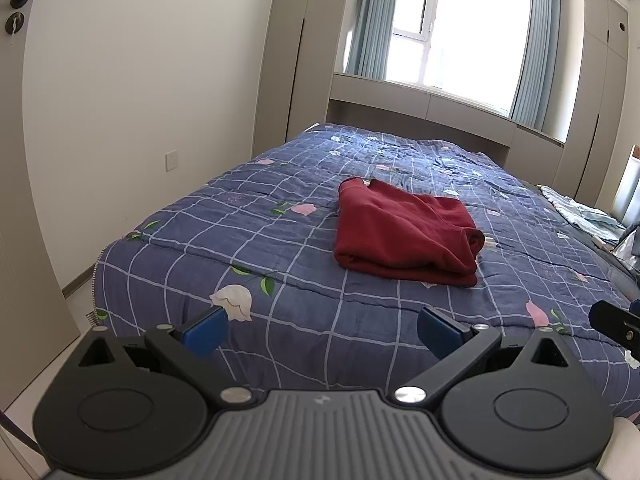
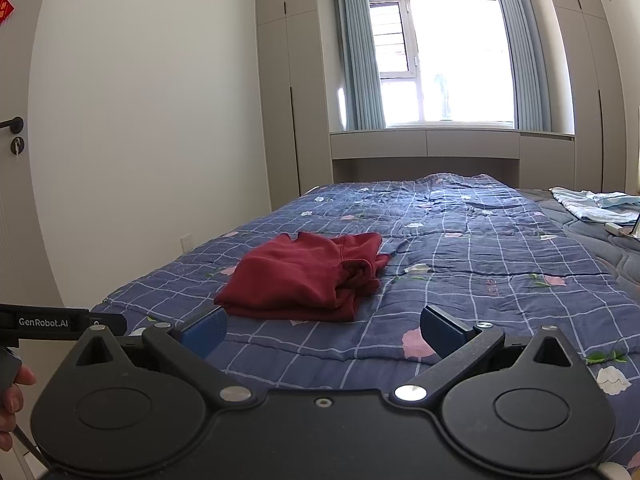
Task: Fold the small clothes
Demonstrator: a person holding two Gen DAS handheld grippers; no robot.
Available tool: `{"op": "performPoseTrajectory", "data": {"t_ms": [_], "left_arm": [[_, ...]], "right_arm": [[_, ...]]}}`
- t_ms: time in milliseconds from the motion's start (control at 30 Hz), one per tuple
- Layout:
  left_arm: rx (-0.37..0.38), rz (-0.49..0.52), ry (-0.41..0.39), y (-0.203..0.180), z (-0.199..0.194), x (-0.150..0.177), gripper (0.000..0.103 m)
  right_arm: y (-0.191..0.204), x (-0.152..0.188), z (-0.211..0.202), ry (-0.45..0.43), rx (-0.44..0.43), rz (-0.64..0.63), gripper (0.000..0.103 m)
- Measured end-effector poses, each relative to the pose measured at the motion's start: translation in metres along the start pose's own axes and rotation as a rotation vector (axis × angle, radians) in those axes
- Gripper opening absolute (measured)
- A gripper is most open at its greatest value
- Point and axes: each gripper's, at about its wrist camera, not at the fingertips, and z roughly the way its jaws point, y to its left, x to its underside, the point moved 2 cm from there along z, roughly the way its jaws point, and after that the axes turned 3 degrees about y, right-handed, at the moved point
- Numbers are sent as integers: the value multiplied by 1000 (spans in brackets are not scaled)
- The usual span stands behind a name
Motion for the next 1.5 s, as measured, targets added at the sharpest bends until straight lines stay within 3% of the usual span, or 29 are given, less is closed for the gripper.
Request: {"op": "performPoseTrajectory", "data": {"t_ms": [967, 1267, 1500], "left_arm": [[8, -5, 7, 1, 1, 2, 103], [-58, 9, 38, 0, 3, 0, 103], [-59, -6, 48, 5, 4, -1, 103]], "right_arm": [[0, 1, 1, 5, 0, 0, 103], [1, 2, 1, 6, -1, 0, 102], [2, 8, 1, 11, -3, -3, 103]]}}
